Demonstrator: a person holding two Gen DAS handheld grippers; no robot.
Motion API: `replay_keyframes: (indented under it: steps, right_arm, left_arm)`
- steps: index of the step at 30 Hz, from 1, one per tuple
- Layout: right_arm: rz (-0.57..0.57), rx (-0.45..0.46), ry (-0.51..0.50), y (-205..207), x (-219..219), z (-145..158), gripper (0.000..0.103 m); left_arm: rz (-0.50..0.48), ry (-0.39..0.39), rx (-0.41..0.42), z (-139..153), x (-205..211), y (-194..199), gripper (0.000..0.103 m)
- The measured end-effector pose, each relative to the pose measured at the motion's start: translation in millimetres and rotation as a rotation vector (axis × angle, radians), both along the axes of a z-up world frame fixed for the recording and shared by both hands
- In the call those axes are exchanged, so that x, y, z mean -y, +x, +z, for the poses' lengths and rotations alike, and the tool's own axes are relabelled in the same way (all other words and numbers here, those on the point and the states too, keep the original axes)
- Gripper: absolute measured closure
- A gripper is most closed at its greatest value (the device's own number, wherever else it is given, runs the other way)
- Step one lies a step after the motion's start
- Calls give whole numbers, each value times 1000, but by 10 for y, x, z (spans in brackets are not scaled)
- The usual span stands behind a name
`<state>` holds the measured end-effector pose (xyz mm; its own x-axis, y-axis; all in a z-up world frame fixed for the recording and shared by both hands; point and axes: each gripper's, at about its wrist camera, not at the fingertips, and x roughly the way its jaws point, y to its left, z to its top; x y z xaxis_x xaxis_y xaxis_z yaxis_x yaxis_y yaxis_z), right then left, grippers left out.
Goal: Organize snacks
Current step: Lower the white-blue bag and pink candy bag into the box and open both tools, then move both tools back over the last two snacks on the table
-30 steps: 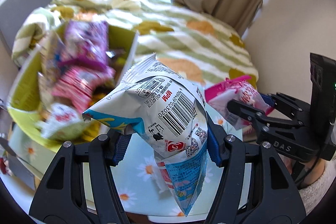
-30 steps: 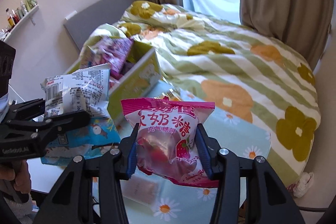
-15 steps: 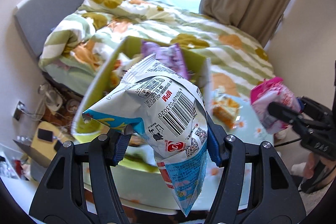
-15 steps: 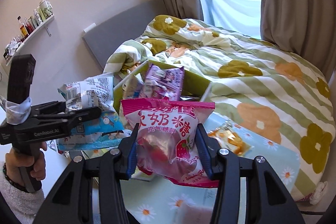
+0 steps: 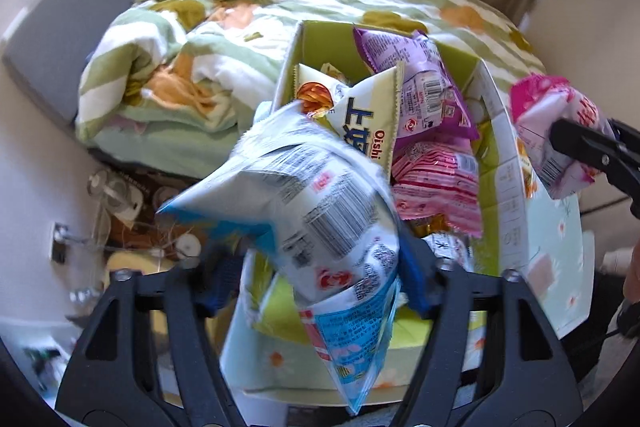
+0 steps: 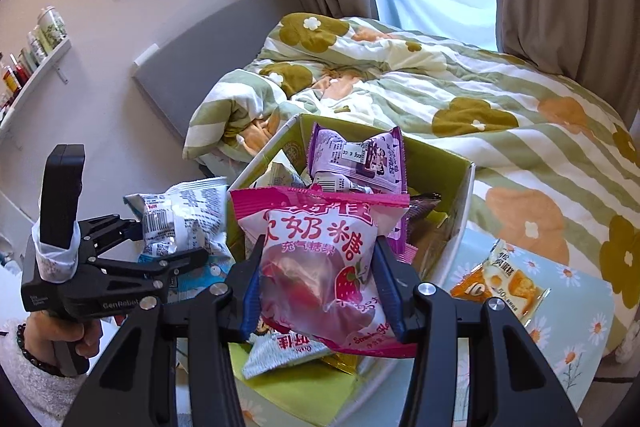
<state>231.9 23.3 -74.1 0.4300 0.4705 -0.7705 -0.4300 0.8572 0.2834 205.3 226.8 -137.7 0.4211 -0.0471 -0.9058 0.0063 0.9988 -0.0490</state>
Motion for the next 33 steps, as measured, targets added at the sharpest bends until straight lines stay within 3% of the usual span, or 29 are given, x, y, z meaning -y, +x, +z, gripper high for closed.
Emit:
replay_keyframes:
  steps: [2,11,20,23,25,33]
  right_arm:
    - [-15,-17,-4,20,-54,-34,58]
    - [-52,-32,-75,-1,-261,-147,58]
    - [-97,-90,-69,6,-513,-298,56]
    - [-108,-84,-62,6,-527,-330,41]
    - [-114,-63,-50,-27,-493,-320,0]
    - [-126,-15,-7,-179,-319,-214,0]
  left_arm:
    - [-7,30,18,-21,-44,27,0]
    - [-20,-11,70,145,-233,-73,0]
    - [-32,53,65,155,-226,-103,0]
    - [-33,53,64,145,-225,-109,0]
    - [-33,54,63,137,-219,-121,0]
    - [-25,54,66,152,-162,-179,0]
